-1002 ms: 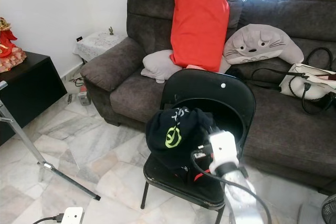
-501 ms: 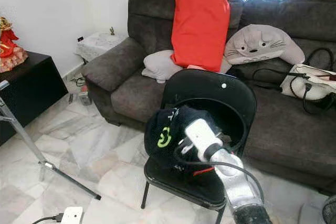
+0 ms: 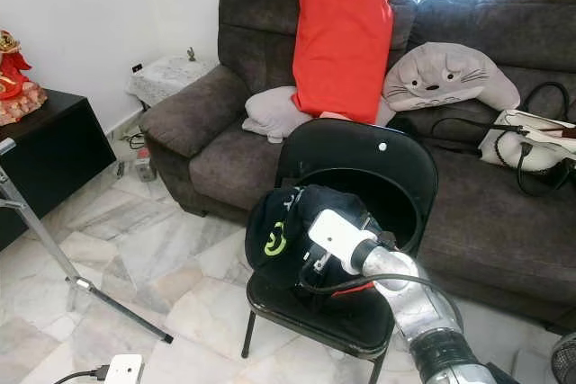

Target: Hang hanger

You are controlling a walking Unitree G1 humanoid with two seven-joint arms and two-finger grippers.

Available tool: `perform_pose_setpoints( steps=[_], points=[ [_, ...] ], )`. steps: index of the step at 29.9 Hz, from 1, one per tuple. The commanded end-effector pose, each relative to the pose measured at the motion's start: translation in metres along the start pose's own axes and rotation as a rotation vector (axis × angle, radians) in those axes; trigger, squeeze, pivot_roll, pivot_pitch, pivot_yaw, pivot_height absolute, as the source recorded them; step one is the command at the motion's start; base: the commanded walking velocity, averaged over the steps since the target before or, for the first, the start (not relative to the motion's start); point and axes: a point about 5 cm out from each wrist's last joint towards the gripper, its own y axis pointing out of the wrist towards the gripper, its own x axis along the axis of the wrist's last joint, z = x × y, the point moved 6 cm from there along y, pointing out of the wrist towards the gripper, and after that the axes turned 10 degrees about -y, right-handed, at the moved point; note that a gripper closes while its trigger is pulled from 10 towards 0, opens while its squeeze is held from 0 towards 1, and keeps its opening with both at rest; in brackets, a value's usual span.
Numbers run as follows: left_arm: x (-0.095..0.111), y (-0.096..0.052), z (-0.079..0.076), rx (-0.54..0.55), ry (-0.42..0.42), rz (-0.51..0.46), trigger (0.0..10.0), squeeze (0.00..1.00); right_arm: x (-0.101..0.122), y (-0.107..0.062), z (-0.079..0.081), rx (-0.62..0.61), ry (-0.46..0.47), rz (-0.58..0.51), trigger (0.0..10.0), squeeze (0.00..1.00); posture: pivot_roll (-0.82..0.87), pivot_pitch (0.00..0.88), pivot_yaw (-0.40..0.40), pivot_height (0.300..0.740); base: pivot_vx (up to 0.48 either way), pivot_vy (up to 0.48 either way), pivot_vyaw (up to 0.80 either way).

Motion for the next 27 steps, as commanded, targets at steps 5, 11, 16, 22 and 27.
perform_pose_setpoints(
  steps=[5, 11, 16, 22, 27],
  points=[
    [-0.003, -0.001, 0.003, 0.006, 0.004, 0.017, 10.0, 0.00, 0.003, 0.001, -0.002, -0.002, -0.010, -0.009, 10.0, 0.00, -0.07, 0.000, 0.062, 0.740, 0.000, 0.000, 0.00],
    [-0.003, -0.001, 0.003, 0.006, 0.004, 0.017, 10.0, 0.00, 0.003, 0.001, -0.002, -0.002, -0.010, -0.009, 10.0, 0.00, -0.07, 0.000, 0.062, 0.740, 0.000, 0.000, 0.00],
    [-0.003, -0.001, 0.003, 0.006, 0.004, 0.017, 10.0, 0.00, 0.003, 0.001, -0.002, -0.002, -0.010, -0.009, 10.0, 0.00, -0.07, 0.000, 0.062, 0.740, 0.000, 0.000, 0.00],
    [-0.003, -0.001, 0.003, 0.005, 0.005, 0.017, 10.0, 0.00, 0.002, 0.002, -0.005, -0.005, -0.016, -0.010, 10.0, 0.00, -0.07, 0.000, 0.062, 0.740, 0.000, 0.000, 0.00],
    [-0.002, 0.000, 0.003, 0.005, 0.012, 0.014, 10.0, 0.00, 0.033, -0.010, -0.069, -0.335, 0.203, -0.193, 10.0, 1.00, -0.08, 0.000, 0.070, 0.740, 0.000, 0.000, 0.00]
  ],
)
